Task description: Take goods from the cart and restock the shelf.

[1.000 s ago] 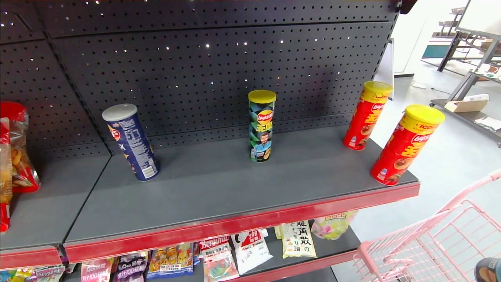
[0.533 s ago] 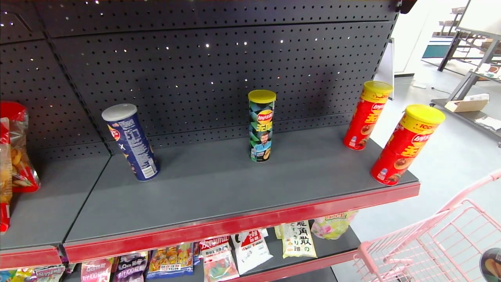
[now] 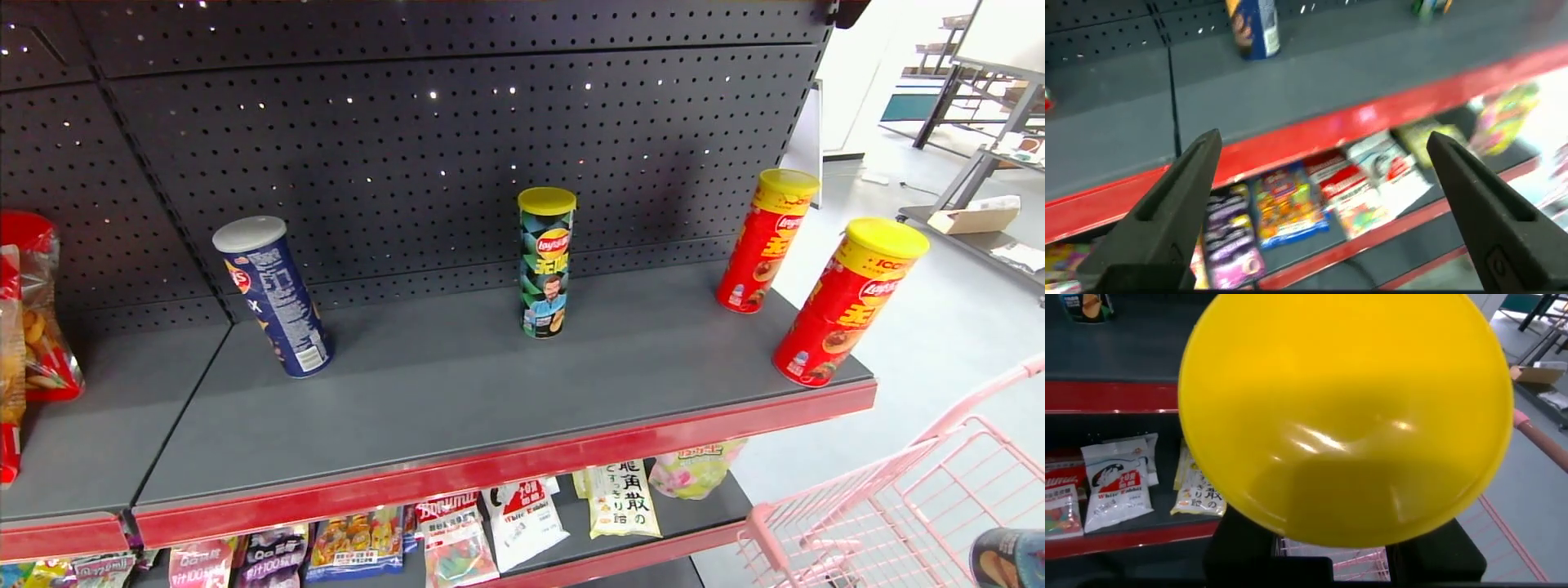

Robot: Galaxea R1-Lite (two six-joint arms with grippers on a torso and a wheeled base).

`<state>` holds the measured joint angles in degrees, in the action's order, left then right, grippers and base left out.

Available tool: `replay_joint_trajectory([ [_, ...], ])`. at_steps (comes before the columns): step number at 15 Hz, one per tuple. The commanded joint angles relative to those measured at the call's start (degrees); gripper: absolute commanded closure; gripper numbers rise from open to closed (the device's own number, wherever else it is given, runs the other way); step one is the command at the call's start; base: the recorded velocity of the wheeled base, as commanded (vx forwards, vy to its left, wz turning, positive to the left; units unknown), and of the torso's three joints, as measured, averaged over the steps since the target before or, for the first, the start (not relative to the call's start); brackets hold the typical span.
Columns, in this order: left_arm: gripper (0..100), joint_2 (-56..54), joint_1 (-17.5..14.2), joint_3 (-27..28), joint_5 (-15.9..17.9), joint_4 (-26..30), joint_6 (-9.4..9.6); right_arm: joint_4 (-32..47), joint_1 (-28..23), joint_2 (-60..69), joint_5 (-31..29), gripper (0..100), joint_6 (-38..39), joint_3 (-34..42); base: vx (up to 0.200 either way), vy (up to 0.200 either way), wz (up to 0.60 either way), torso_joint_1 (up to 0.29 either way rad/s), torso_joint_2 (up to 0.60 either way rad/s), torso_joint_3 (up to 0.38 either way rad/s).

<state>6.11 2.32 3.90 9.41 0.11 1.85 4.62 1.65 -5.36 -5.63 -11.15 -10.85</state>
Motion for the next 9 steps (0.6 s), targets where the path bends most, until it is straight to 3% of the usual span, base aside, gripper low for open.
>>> replay_joint_trajectory([
  [1, 0, 27.9, 3.0, 29.0, 3.4, -0.4, -15.04, 0.0, 0.1, -0.5, 1.4, 100, 1.1, 1.0, 0.000, 0.000, 0.00, 0.000, 0.00, 0.000],
  [2, 0, 32.9, 5.9, 29.4, 8.4, -0.5, -12.93, 0.0, 0.0, -0.2, 2.7, 100, 1.5, 1.9, 0.000, 0.000, 0.00, 0.000, 0.00, 0.000],
  [3, 0, 38.3, 8.2, 29.1, 11.3, -0.5, -5.63, 0.0, -0.1, 0.0, 2.8, 100, 1.6, 2.6, 0.000, 0.000, 0.00, 0.000, 0.00, 0.000],
  [4, 0, 45.0, 8.8, 29.9, 11.3, -1.3, 0.70, 0.0, -0.1, 0.8, 2.8, 100, 1.8, 2.9, 0.000, 0.000, 0.00, 0.000, 0.00, 0.000],
  [5, 0, 56.1, 8.9, 32.3, 11.3, -7.7, 4.04, 0.0, -0.1, 1.3, 3.0, 100, 1.8, 3.4, 0.000, 0.000, 0.00, 0.000, 0.00, 0.000],
  [6, 0, 63.2, 10.3, 32.7, 11.9, -14.6, 4.21, 0.0, 0.0, 1.4, 3.0, 100, 1.8, 3.4, 0.000, 0.000, 0.00, 0.000, 0.00, 0.000],
  [7, 0, 64.6, 11.0, 32.6, 12.1, -16.2, 4.12, 0.0, 0.0, 1.4, 3.0, 100, 1.8, 3.3, 0.000, 0.000, 0.00, 0.000, 0.00, 0.000],
  [8, 0, 73.4, 15.4, 33.0, 14.8, -23.6, 3.60, 0.0, -0.1, 1.1, 3.0, 100, 2.7, 3.3, 0.000, 0.000, 0.00, 0.000, 0.00, 0.000],
  [9, 0, 76.3, 16.1, 33.7, 16.3, -24.7, 3.77, 0.0, -0.1, 1.1, 3.0, 100, 2.8, 3.3, 0.000, 0.000, 0.00, 0.000, 0.00, 0.000],
])
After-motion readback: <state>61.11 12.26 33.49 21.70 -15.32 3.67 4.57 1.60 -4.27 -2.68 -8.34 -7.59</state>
